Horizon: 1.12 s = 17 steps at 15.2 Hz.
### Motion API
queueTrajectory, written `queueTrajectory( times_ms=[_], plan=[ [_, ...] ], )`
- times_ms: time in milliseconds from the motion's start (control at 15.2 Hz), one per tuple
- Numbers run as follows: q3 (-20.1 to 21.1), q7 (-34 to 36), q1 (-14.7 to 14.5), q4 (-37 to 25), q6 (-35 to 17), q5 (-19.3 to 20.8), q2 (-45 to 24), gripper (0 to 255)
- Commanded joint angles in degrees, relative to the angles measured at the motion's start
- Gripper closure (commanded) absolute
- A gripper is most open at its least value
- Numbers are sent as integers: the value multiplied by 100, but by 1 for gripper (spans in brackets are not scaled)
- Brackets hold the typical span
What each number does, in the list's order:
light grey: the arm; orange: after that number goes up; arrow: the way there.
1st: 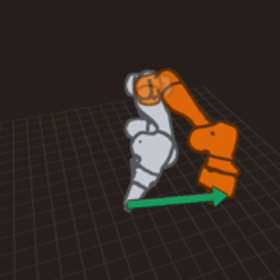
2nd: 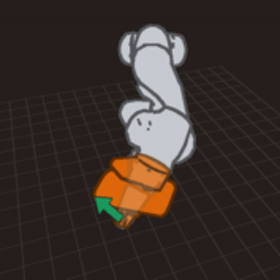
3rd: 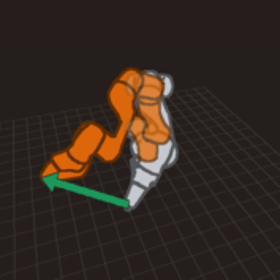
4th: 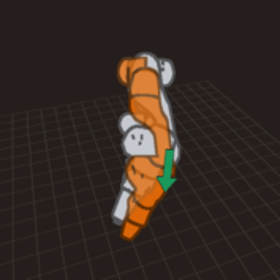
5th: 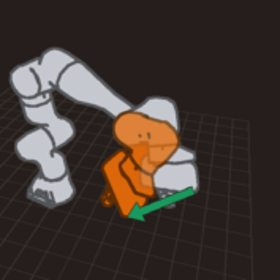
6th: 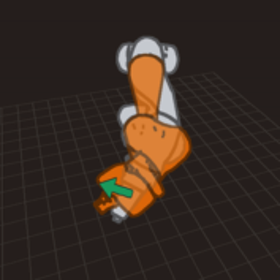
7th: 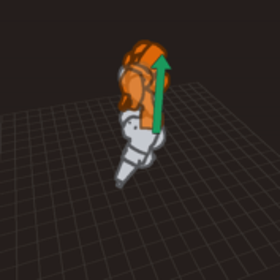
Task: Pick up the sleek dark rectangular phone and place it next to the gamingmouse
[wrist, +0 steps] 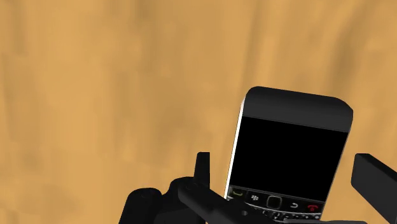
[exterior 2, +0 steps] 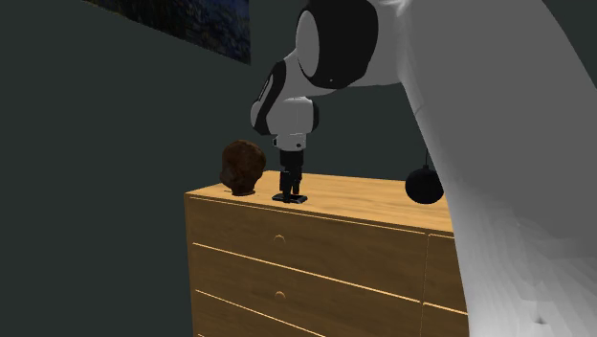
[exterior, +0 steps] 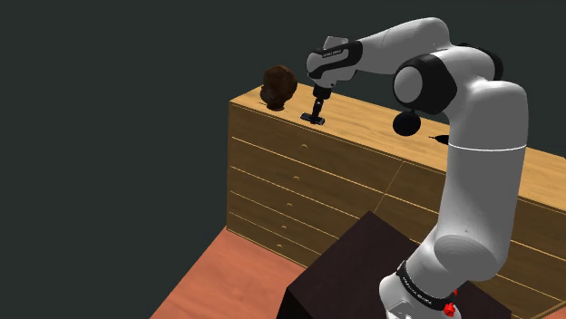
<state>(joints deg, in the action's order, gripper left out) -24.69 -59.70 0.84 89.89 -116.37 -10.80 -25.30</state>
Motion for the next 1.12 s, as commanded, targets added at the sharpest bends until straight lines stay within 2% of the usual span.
queueTrajectory(
  times_ms=[0, 66, 660, 1056],
  plan=[
    [0, 0, 0, 0, 0, 0, 0, 0],
    [0, 0, 0, 0, 0, 0, 0, 255],
    [0, 0, 0, 0, -1, 0, 0, 255],
    [-33, 42, 3, -313, 409, 62, 107, 255]
  ],
)
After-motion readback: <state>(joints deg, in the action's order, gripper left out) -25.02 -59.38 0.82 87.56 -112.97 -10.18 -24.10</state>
